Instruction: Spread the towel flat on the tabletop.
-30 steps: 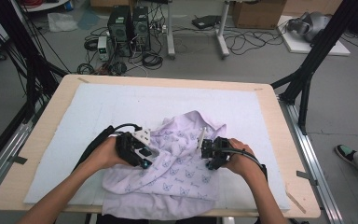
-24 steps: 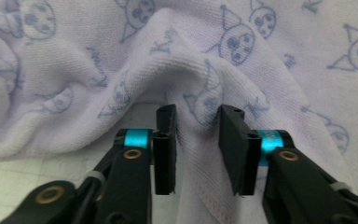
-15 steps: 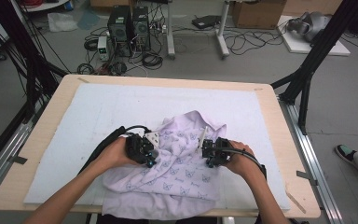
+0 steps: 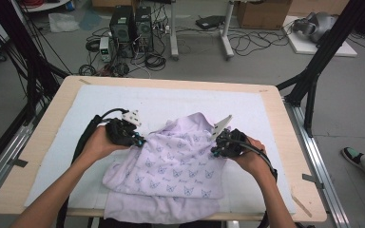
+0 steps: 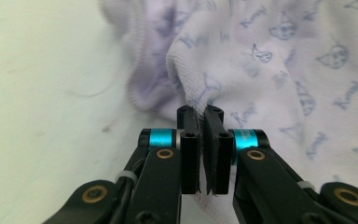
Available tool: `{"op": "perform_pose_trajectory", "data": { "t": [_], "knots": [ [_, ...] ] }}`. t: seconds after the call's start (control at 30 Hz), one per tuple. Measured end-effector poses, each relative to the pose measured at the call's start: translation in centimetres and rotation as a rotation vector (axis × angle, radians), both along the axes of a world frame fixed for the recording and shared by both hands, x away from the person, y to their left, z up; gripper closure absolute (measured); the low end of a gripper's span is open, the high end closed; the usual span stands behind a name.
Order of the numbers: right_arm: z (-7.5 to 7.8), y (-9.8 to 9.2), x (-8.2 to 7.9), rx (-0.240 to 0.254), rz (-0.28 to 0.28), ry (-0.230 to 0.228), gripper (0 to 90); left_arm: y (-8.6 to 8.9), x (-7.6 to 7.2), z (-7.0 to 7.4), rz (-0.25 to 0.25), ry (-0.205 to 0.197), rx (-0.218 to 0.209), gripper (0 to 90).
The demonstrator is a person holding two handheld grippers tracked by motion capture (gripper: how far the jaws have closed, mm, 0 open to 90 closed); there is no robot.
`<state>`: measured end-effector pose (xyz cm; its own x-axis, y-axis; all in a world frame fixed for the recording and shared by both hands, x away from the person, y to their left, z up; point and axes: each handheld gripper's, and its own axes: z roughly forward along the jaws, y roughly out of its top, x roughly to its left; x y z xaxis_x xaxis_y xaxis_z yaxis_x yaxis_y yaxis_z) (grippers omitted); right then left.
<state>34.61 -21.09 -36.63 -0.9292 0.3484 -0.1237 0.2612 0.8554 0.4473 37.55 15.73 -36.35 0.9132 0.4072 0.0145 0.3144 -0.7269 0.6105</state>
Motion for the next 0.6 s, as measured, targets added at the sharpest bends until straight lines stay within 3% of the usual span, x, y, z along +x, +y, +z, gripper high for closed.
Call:
{"op": "perform_pose_trajectory", "data": {
  "t": [0.07,0.2,0.23,0.33,0.4,0.43,0.47,0.5,0.53,0.57,0.6],
  "knots": [
    [0.6,-0.3,0.2,0.026,-0.025,-0.017,89.4,1.2,0.3,0.3,0.043,-0.016,-0.011,85.7],
    [2.1,-0.8,0.6,0.065,-0.069,-0.103,89.4,3.9,0.8,1.2,0.111,-0.048,-0.021,85.8],
    [2.5,-0.8,0.6,0.094,-0.079,-0.117,89.4,4.5,0.9,1.5,0.124,-0.058,-0.034,85.8],
    [3.9,-0.7,0.5,0.169,-0.077,-0.175,89.4,5.9,0.8,2.7,0.156,-0.098,-0.065,85.8],
    [4.4,-0.5,0.4,0.187,-0.065,-0.181,89.4,6.8,0.3,3.7,0.160,-0.114,-0.092,85.8],
    [5.3,0.2,-0.2,0.189,-0.017,-0.181,89.4,7.0,-0.2,3.9,0.135,-0.105,-0.094,85.8],
    [5.3,0.2,-0.2,0.189,-0.017,-0.181,89.4,7.2,-0.8,4.1,0.094,-0.089,-0.081,85.8],
    [5.7,0.6,-1.3,0.192,0.059,-0.147,89.4,7.2,-1.8,4.1,0.055,-0.082,-0.076,85.8],
    [5.7,0.6,-1.3,0.192,0.059,-0.147,89.4,7.2,-2.9,4.0,0.001,-0.064,-0.063,85.8],
    [5.7,0.6,-2.0,0.203,0.119,-0.110,89.4,7.2,-4.1,3.6,-0.066,-0.033,-0.051,85.7],
    [5.3,0.5,-3.5,0.235,0.252,-0.009,89.3,7.2,-5.4,3.2,-0.137,-0.004,-0.031,85.2]
  ]
}}
